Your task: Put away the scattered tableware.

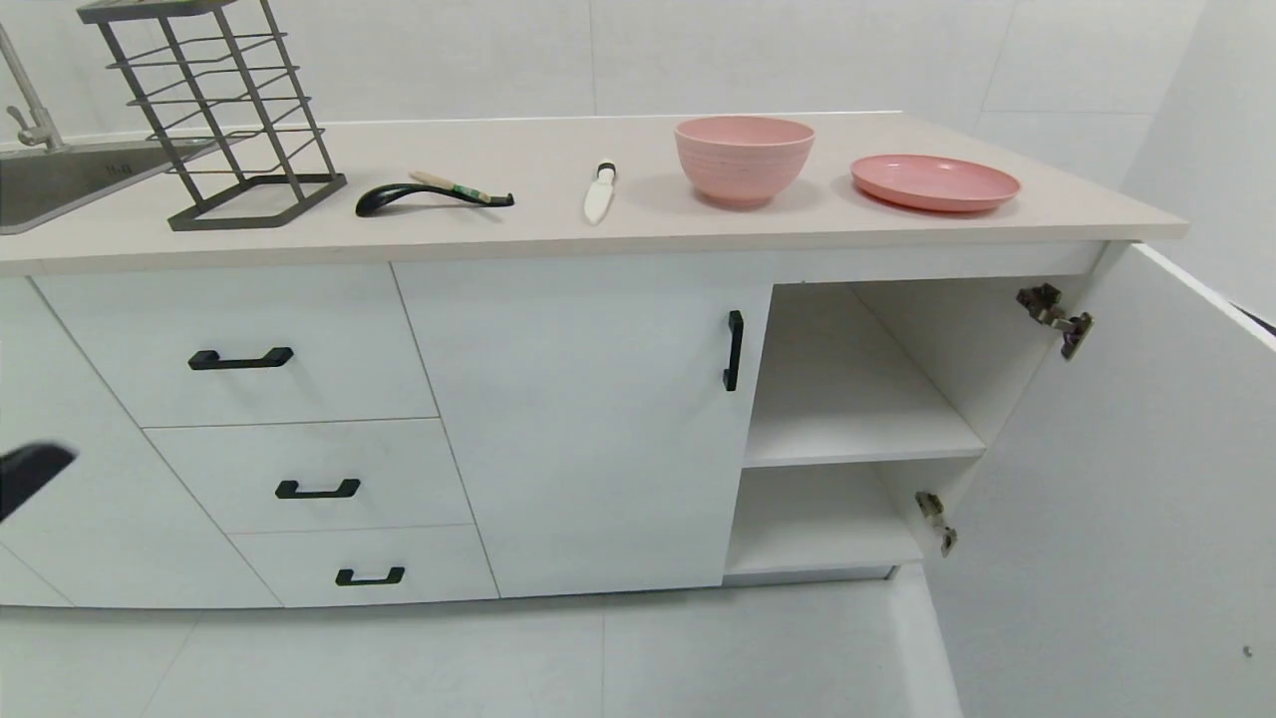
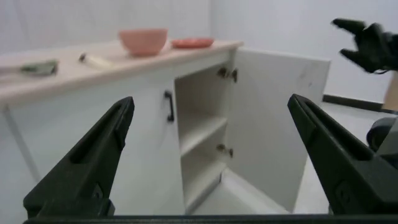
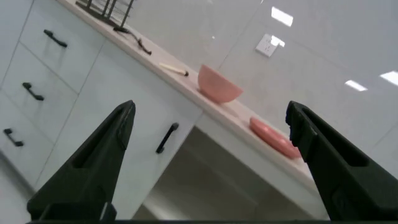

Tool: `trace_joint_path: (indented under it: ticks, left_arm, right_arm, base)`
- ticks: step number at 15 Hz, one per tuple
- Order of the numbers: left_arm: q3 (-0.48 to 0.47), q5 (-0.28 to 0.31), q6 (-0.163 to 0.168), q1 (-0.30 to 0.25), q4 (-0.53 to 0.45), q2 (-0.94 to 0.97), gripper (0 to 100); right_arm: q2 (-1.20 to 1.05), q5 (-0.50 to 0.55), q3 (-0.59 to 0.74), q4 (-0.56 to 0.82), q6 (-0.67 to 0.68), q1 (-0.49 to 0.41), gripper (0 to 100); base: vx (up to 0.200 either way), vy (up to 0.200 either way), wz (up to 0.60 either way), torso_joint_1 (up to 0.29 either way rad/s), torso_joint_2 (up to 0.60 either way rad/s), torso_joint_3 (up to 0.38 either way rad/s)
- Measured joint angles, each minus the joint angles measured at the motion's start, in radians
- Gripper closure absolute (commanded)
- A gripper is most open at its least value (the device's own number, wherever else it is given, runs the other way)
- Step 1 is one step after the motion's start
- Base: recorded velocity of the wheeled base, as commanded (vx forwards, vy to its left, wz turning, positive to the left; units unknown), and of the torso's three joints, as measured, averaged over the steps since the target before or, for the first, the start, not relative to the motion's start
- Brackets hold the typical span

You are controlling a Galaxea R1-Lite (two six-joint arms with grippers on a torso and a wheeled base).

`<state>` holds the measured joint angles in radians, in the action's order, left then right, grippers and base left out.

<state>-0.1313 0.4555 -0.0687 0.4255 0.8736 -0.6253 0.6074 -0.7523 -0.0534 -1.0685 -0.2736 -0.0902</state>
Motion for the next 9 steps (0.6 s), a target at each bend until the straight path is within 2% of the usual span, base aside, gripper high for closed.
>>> trace_joint_path:
  ticks: [1, 3, 5, 7, 8, 9]
  left_arm:
    - [0.007, -0.004, -0.014, -0.051, -0.153, 0.134, 0]
    - [0.024, -0.039, -0.039, -0.130, -0.351, 0.353, 0]
    - [0.084, -0.154, -0.046, -0.201, -0.536, 0.461, 0]
    - [0.116, -0.250, -0.008, -0.227, -0.664, 0.504, 0]
    - [0.126, -0.279, 0.017, -0.232, -0.746, 0.517, 0]
    - [0.127, -0.295, 0.025, -0.241, -0.812, 0.524, 0]
  right_arm:
    - [-0.047, -0.001, 0.015, 0.056, 0.001, -0.002, 0]
    - [-0.158, -0.001, 0.037, 0.174, 0.002, 0.000, 0]
    - [-0.283, 0.000, 0.047, 0.340, 0.002, 0.002, 0]
    - [-0.401, 0.021, 0.051, 0.500, 0.009, 0.003, 0]
    - [-0.443, 0.063, 0.052, 0.592, 0.029, 0.003, 0]
    - [-0.467, 0.122, 0.052, 0.701, 0.043, 0.003, 0]
  base:
    - [0.000, 0.000, 0.00, 0.000, 0.00, 0.000]
    - [0.000, 0.000, 0.00, 0.000, 0.00, 0.000]
    - [0.000, 0.000, 0.00, 0.000, 0.00, 0.000]
    - [0.000, 0.000, 0.00, 0.000, 0.00, 0.000]
    - [0.000, 0.000, 0.00, 0.000, 0.00, 0.000]
    - [0.000, 0.000, 0.00, 0.000, 0.00, 0.000]
